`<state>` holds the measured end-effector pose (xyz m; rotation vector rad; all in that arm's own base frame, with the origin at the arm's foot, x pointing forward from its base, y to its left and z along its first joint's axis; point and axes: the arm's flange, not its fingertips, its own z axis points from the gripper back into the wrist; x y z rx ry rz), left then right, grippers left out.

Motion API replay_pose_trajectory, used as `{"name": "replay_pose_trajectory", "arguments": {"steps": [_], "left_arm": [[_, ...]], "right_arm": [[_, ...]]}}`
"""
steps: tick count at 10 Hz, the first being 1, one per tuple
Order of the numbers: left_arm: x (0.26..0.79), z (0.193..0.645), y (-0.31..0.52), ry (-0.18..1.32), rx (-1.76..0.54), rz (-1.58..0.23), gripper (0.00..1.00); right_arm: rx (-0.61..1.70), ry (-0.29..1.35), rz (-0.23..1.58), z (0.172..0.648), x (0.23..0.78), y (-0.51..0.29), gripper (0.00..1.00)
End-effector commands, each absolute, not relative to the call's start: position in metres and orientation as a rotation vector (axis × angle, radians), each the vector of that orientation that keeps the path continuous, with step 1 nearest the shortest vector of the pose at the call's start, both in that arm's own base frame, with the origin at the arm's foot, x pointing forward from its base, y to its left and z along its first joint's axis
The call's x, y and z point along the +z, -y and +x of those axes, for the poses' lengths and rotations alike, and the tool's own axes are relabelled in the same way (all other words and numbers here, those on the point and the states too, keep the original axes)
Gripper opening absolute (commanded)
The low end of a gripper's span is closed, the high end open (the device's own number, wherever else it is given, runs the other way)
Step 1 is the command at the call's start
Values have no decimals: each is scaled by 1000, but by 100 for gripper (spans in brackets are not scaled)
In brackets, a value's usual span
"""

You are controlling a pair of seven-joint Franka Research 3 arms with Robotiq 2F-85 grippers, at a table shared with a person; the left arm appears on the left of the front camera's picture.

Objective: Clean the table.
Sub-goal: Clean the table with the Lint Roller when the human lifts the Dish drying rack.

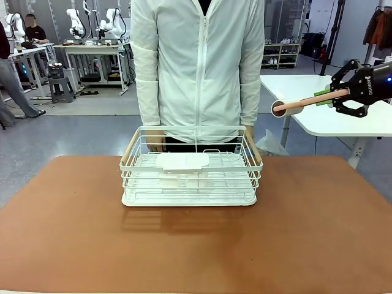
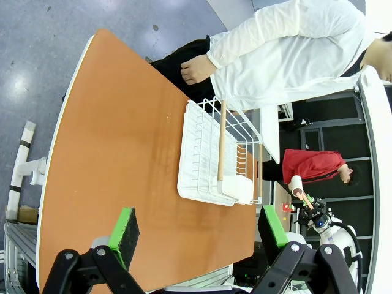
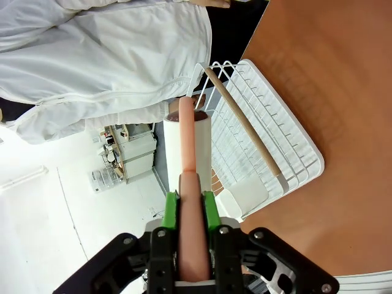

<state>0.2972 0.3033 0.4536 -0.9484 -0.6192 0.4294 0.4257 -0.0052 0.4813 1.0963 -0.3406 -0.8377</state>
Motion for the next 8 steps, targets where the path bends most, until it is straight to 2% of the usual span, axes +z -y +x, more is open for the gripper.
{"name": "replay_pose_trajectory", "arguments": {"steps": [1,8], "left_arm": [[455,295,-305,638,413,-964,100],[455,295,-305,638,413,-964,100]], "right_arm": [[-837,338,1100,426,483,4,1],[-837,338,1100,426,483,4,1]]}}
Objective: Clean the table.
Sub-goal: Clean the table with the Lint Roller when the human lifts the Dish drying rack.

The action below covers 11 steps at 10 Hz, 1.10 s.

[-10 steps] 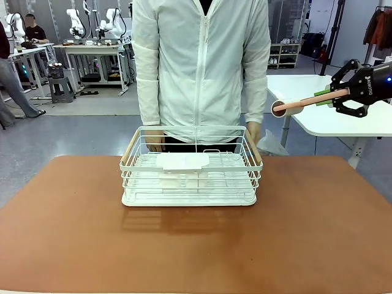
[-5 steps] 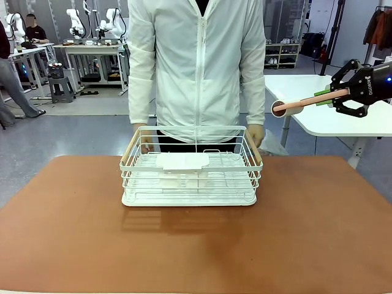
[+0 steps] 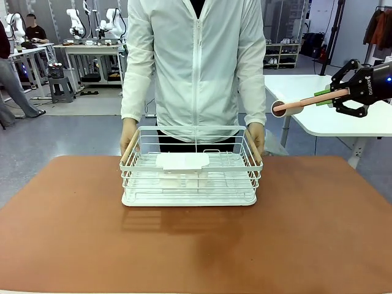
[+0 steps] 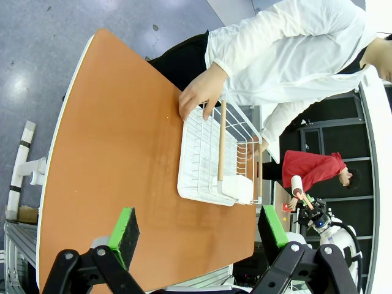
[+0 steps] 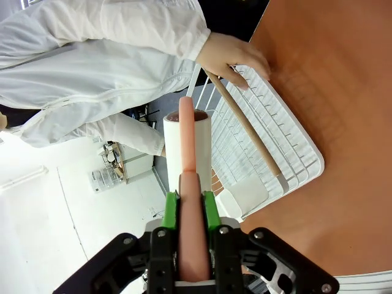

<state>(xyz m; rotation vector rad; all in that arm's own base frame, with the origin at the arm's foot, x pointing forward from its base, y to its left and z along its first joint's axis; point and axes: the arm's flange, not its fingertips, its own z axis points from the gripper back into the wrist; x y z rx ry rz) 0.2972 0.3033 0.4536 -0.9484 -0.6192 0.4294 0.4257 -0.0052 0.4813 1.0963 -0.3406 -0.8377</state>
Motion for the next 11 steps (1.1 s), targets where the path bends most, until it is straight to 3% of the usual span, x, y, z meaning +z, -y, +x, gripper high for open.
{"name": "replay_pose_trajectory", "arguments": {"steps": [1,11], "left_arm": [[455,295,-305,638,413,-964,100],[455,295,-305,638,413,-964,100]], "right_arm": [[-837,338,1100,426,483,4,1],[-837,338,1100,426,483,4,1]]}}
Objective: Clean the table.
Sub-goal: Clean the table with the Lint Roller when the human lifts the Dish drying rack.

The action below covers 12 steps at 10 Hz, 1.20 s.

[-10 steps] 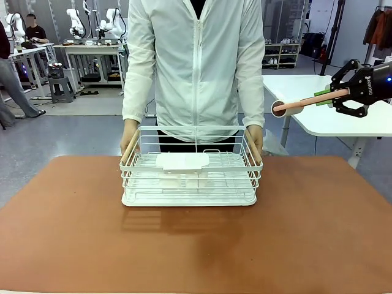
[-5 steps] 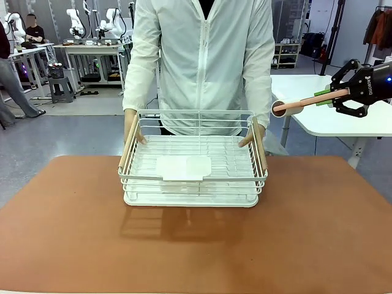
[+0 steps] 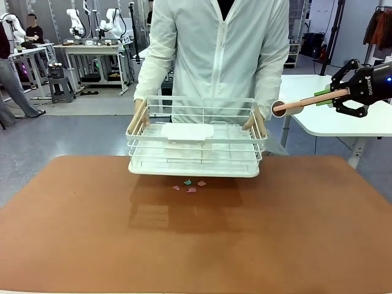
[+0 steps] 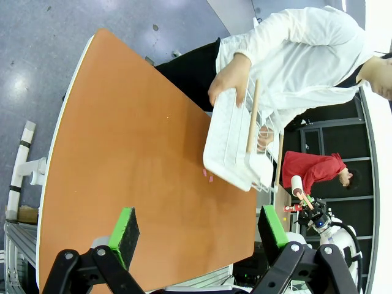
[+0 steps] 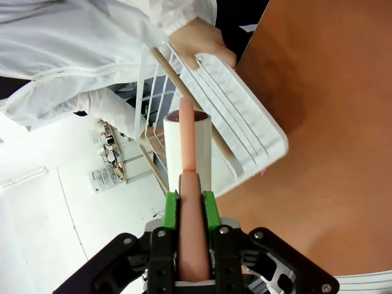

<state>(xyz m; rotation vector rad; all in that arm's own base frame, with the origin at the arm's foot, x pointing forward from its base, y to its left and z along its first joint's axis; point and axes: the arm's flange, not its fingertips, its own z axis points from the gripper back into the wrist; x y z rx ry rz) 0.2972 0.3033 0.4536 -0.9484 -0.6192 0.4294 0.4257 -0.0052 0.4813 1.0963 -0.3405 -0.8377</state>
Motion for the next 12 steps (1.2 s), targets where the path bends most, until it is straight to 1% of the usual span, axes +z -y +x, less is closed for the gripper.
{"name": "replay_pose_trajectory", "arguments": {"steps": [1,12], "left_arm": [[455,295,-305,638,413,-964,100],[455,295,-305,638,413,-964,100]], "right_arm": [[-837,338,1100,426,483,4,1],[-837,338,1100,426,483,4,1]]}}
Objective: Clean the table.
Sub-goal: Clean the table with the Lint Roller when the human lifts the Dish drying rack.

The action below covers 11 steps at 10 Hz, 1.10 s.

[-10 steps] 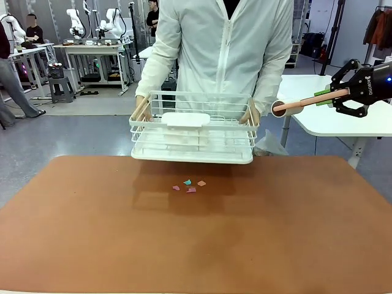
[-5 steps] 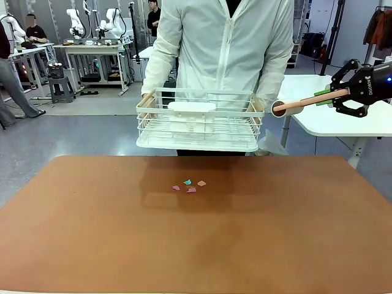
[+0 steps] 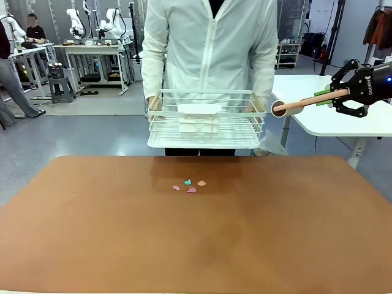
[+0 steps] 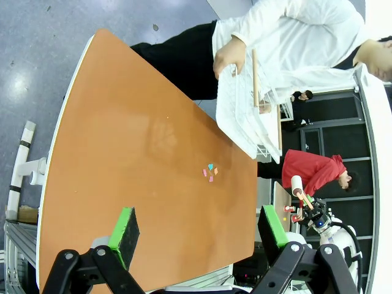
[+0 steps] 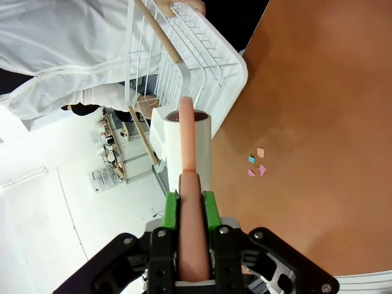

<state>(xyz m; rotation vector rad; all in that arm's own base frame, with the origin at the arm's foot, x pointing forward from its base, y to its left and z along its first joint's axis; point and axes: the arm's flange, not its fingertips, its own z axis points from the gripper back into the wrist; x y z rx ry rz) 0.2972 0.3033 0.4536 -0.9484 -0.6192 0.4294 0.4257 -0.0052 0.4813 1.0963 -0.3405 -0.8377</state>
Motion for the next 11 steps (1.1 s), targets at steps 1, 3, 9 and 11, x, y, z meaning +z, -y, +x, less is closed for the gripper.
{"name": "replay_pose_trajectory", "arguments": {"steps": [1,3,9,11], "left_arm": [[455,295,-305,638,413,-964,100],[455,295,-305,638,413,-964,100],[455,295,-305,638,413,-964,100],[455,295,-305,638,413,-964,100]], "right_arm": [[-837,338,1100,426,483,4,1],[-838,341,1096,426,481,5,21],[90,133,796,508,539,-75,21],[193,49,691,530,491,-109,21]]}}
